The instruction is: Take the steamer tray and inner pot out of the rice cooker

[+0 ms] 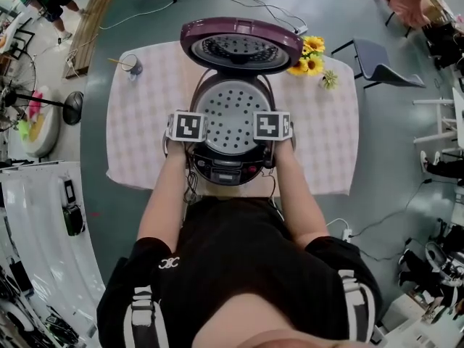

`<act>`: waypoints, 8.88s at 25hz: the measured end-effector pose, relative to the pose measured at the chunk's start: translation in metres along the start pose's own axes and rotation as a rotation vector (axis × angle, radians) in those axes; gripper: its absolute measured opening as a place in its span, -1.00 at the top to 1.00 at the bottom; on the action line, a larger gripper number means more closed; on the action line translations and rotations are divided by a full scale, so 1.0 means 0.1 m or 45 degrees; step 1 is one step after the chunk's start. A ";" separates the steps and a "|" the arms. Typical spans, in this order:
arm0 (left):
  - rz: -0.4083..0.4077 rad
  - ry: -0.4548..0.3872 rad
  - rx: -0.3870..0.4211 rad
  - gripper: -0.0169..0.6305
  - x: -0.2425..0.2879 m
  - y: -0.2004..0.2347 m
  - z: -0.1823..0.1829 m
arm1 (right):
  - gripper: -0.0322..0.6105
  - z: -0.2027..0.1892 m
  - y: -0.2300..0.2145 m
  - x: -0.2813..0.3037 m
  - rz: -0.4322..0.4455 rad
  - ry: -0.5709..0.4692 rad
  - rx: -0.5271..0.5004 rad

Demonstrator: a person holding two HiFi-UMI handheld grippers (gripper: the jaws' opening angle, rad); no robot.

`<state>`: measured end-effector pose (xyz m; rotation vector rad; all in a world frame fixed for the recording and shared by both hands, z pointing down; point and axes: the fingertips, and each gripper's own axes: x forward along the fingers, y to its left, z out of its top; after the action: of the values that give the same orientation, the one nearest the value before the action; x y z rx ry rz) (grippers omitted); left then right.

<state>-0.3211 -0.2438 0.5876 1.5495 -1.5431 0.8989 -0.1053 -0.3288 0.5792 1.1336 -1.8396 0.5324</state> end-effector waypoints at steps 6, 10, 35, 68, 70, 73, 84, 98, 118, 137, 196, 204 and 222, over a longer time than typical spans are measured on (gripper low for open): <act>0.006 -0.113 -0.008 0.35 -0.21 -0.02 0.14 | 0.52 0.15 -0.01 -0.24 0.019 -0.105 0.031; -0.019 -0.215 -0.021 0.46 -0.40 -0.09 0.28 | 0.64 0.28 0.02 -0.43 0.028 -0.188 0.023; -0.281 -0.693 0.077 0.79 -1.60 -0.12 0.03 | 0.78 -0.07 0.52 -1.66 -0.111 -0.546 0.166; -0.429 -0.674 0.232 0.80 -0.87 -3.28 0.99 | 0.79 -0.87 -2.68 -1.75 -0.253 -0.556 0.301; -0.418 -0.663 0.222 0.79 -0.73 -3.47 1.09 | 0.79 -0.85 -2.93 -1.64 -0.234 -0.542 0.294; -0.409 -0.654 0.187 0.79 -0.53 -3.73 1.23 | 0.79 -0.81 -3.28 -1.44 -0.193 -0.520 0.282; -0.302 -0.574 0.017 0.79 0.26 -4.01 1.33 | 0.79 -0.74 -3.79 -0.53 -0.046 -0.413 0.195; -0.159 -0.399 -0.090 0.79 1.30 -3.58 1.06 | 0.81 -0.79 -3.52 0.63 0.077 -0.206 0.133; -0.118 -0.329 -0.123 0.79 2.28 -3.29 0.88 | 0.80 -1.02 -3.39 1.71 0.122 -0.107 0.122; -0.112 -0.622 0.064 0.65 1.32 -3.52 1.40 | 0.67 -0.42 -3.55 0.81 0.046 -0.519 0.200; -0.003 -1.301 0.177 0.93 -2.11 -1.29 1.00 | 0.89 0.60 -0.70 -2.15 0.106 -1.268 0.109; -0.007 -1.303 0.166 0.93 -2.13 -0.98 0.88 | 0.89 0.66 -0.38 -2.09 0.109 -1.264 0.070; -0.525 -1.050 -0.188 -0.24 -1.87 -0.39 0.67 | -0.15 0.57 -0.08 -1.74 0.820 -0.944 0.453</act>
<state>-0.2888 -0.2167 0.3897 2.1518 -1.6517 -0.1252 -0.0912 -0.2889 0.4008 1.0177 -2.8797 0.9121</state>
